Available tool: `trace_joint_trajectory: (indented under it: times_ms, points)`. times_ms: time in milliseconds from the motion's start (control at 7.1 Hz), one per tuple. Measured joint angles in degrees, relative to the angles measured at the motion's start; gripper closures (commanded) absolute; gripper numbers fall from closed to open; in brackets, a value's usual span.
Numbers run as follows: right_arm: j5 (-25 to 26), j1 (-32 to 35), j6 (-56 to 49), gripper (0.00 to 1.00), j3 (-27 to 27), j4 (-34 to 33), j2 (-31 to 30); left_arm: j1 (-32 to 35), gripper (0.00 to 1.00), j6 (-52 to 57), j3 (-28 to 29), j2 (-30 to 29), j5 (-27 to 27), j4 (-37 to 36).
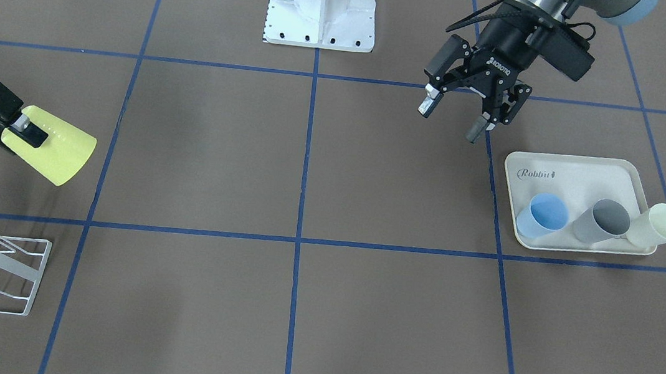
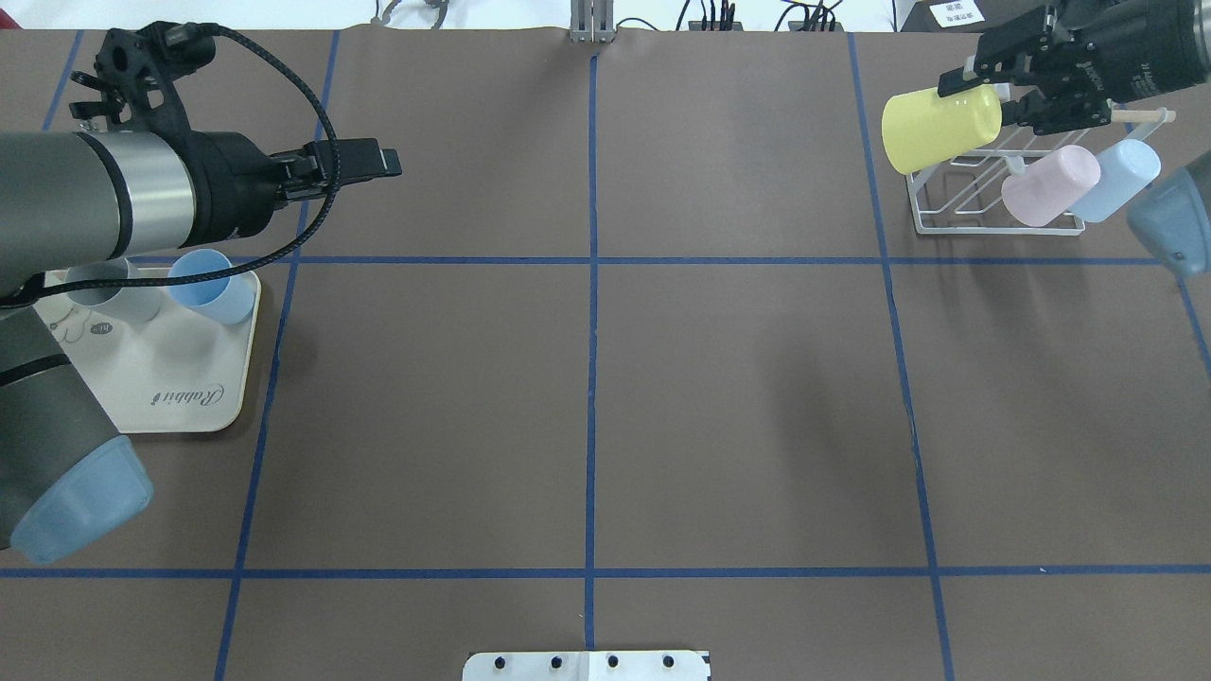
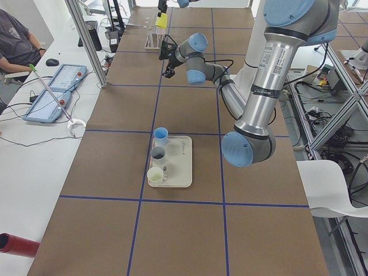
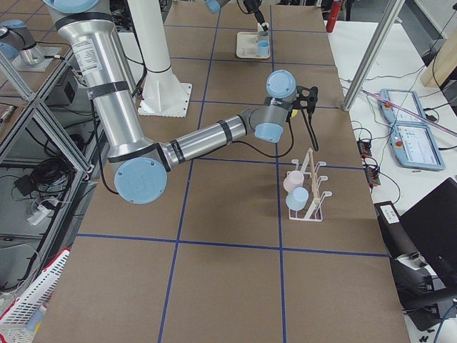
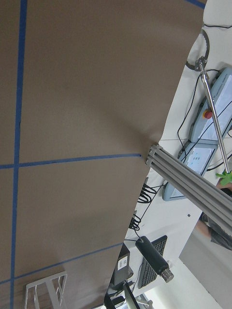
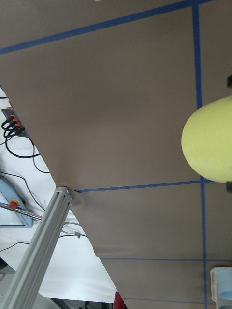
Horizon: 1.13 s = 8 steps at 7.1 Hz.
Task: Transfer IKEA cup to right arm and place on rack
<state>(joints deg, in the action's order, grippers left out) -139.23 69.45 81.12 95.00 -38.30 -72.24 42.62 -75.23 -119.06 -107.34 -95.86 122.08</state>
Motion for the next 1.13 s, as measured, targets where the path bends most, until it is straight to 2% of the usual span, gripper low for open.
trace_joint_trajectory:
  times_ms: [282, 422, 563, 845, 1126]
  points:
    - [6.1, 0.5, -7.4, 0.81, 0.7, -1.8, -0.4, 0.5, 0.00, 0.7, 0.0, 0.5, 0.0, -0.1]
    - [8.9, 0.5, -13.5, 0.81, 2.2, -5.2, -1.2, 0.9, 0.00, 1.1, 0.0, 0.6, 0.0, -0.3]
    - [12.0, 0.3, -21.2, 0.81, 5.6, -12.5, -2.0, 1.5, 0.00, 2.1, 0.0, 0.6, 0.1, -0.9]
    - [15.8, -0.7, -33.7, 0.82, 15.0, -33.1, -2.7, 2.9, 0.00, 5.3, 0.2, 0.7, 0.0, -3.1]
    - [15.1, -1.6, -40.1, 0.83, 19.3, -46.9, -2.6, 5.5, 0.00, 11.2, 0.0, 0.7, -2.3, -8.9]
